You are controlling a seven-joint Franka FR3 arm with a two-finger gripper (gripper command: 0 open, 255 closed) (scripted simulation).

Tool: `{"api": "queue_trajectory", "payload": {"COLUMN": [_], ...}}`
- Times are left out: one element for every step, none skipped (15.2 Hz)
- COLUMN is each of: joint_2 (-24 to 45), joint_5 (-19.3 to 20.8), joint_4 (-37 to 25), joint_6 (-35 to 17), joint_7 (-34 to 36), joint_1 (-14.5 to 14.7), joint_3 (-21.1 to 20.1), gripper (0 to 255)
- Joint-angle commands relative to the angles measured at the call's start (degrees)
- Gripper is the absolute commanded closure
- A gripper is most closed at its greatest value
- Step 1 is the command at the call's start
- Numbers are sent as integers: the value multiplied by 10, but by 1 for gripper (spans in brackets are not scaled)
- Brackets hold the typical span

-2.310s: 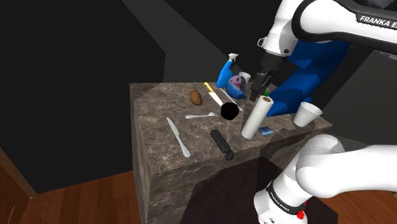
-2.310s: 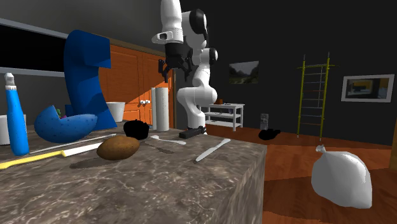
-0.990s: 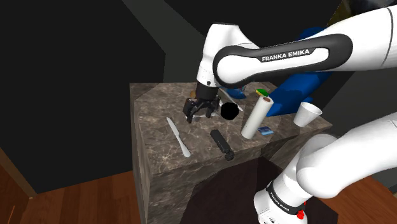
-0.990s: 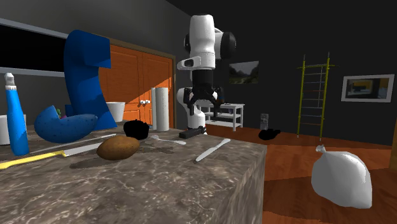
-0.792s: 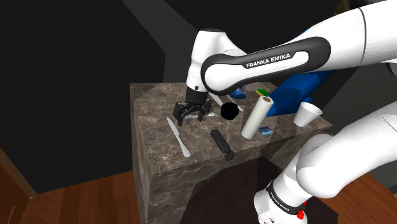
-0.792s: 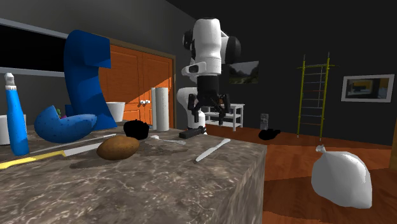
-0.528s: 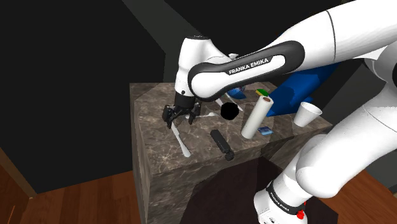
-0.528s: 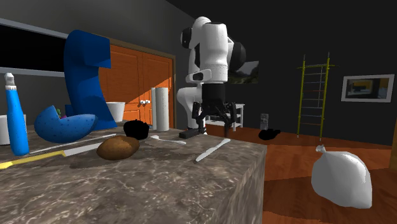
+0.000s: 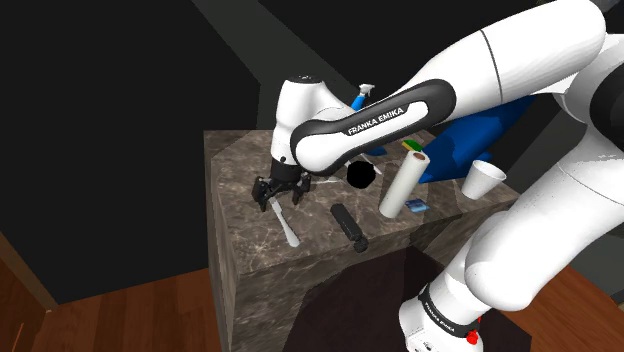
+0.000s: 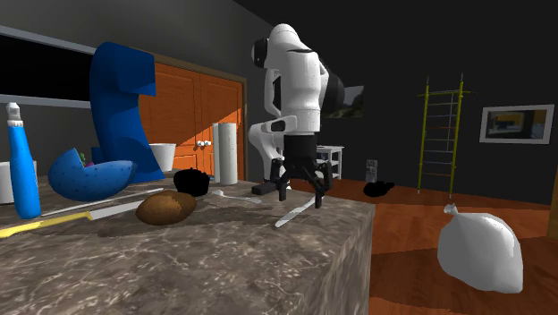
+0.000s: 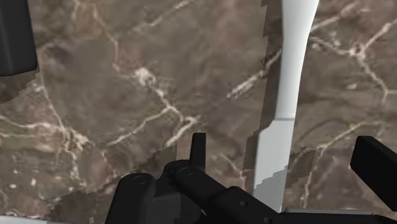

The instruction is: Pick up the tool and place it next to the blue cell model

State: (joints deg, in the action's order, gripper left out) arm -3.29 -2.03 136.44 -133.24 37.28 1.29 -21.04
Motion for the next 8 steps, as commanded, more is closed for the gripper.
{"api": "queue_trajectory", "payload": {"joint_2": [3,3,3,3,3,3,3,3], "joint_5": [1,1,1,1,1,1,1,1], "joint_4": [0,0,0,0,0,0,0,0], "joint_6": [-3,-3,-3,-3,-3,-3,-3,-3], "joint_7": [1,1,1,1,1,1,1,1], "joint_1": [0,0,0,0,0,0,0,0], "joint_3": [0,0,0,0,0,0,0,0], "gripper": [0,0,0,0,0,0,255,255]}}
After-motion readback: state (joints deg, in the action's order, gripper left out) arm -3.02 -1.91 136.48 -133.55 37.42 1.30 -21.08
